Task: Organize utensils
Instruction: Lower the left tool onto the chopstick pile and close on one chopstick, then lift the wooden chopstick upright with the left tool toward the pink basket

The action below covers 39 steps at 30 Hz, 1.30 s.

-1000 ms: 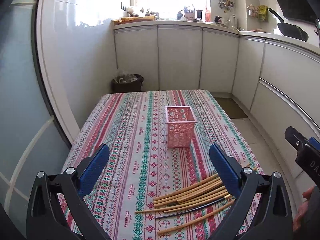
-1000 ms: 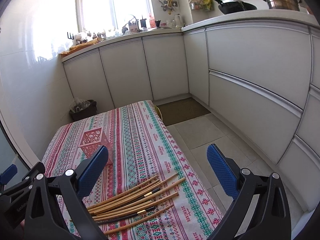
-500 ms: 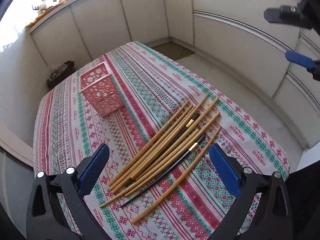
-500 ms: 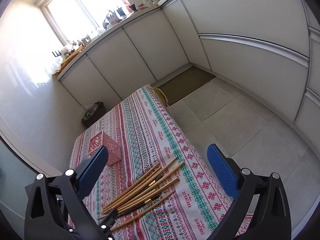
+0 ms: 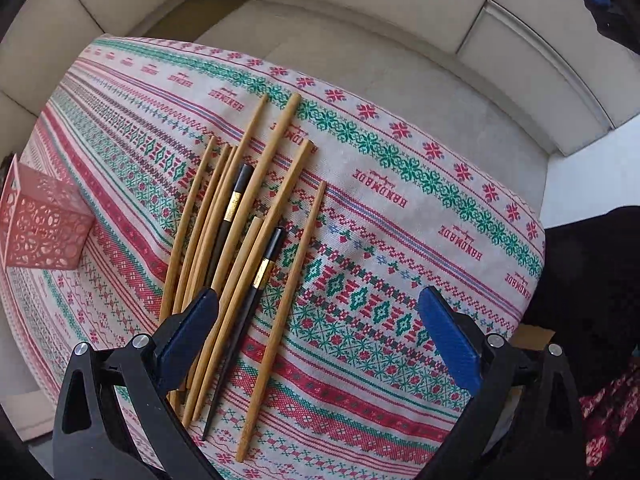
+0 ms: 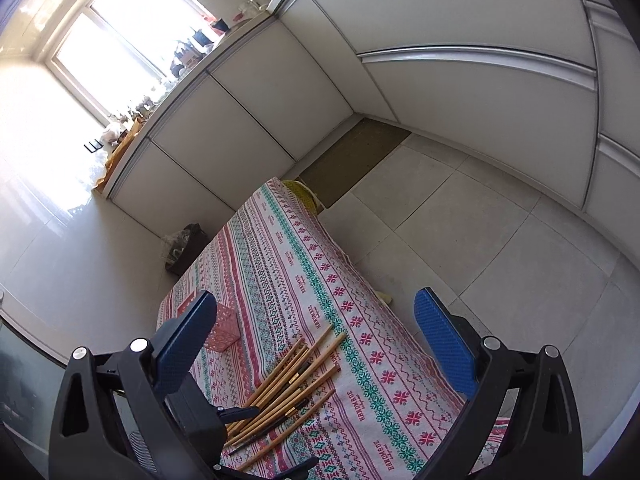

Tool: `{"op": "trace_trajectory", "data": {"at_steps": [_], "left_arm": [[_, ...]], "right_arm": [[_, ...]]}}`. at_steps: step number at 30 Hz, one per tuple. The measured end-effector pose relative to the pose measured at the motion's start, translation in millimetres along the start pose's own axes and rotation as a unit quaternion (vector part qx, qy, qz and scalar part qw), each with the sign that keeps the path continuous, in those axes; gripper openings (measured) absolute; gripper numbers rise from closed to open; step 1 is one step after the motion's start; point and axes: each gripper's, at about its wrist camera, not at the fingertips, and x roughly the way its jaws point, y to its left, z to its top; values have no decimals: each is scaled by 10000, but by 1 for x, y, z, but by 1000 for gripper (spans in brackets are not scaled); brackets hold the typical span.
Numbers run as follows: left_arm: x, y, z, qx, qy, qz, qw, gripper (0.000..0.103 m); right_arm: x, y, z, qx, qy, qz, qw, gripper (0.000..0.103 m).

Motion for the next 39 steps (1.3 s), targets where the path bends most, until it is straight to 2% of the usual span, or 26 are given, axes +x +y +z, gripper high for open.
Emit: {"op": "trace_trajectory", "data": {"at_steps": [2,3,4,6,9,11,16,19,23,25,29,30,33,35,37,39], "left_arm": [[1,1,3,165,72,-81,9998,96],[0,3,4,164,68,-184,9997,89],[1,5,8,137,73,-332,9993,73],[4,8,12,114,147,-616,9979,57],[11,9,13,149,247,-657,9974,62],[13,9,12,206,271,-634,9974,60],[13,3,13,327,267,-796,9959,39],[17,-4,25,484,391,-789,9949,33],[31,-9,40,595,585,-536,9951,32],[34,-6,44,672,598,-613,9941,32],[46,0,51,904,746,-454,9921,32],[47,-2,53,1043,773,-353,9909,25],[52,-3,52,1205,718,-212,9899,22],[52,-5,48,1007,509,-161,9935,16],[56,-6,34,540,181,-122,9983,7],[52,-3,18,34,-146,34,9999,6]], "right_arm": [[0,-6,4,104,26,20,9999,96],[0,-8,6,151,27,25,9999,96],[-1,-10,8,201,23,37,9998,96],[0,-14,11,287,18,43,9996,96],[1,-18,14,377,54,58,9993,96],[2,-19,16,421,95,79,9990,96],[1,-20,16,469,90,106,9988,96],[2,-22,15,499,97,81,9987,96],[2,-25,17,552,87,68,9984,96],[2,-26,18,582,87,67,9982,96],[5,-28,18,613,126,50,9980,96],[6,-28,18,621,133,31,9980,96],[12,-29,17,675,234,-15,9974,96],[18,-29,14,742,390,-32,9965,96],[28,-30,11,867,622,-38,9943,96],[43,-33,3,1114,976,35,9890,96]]}}
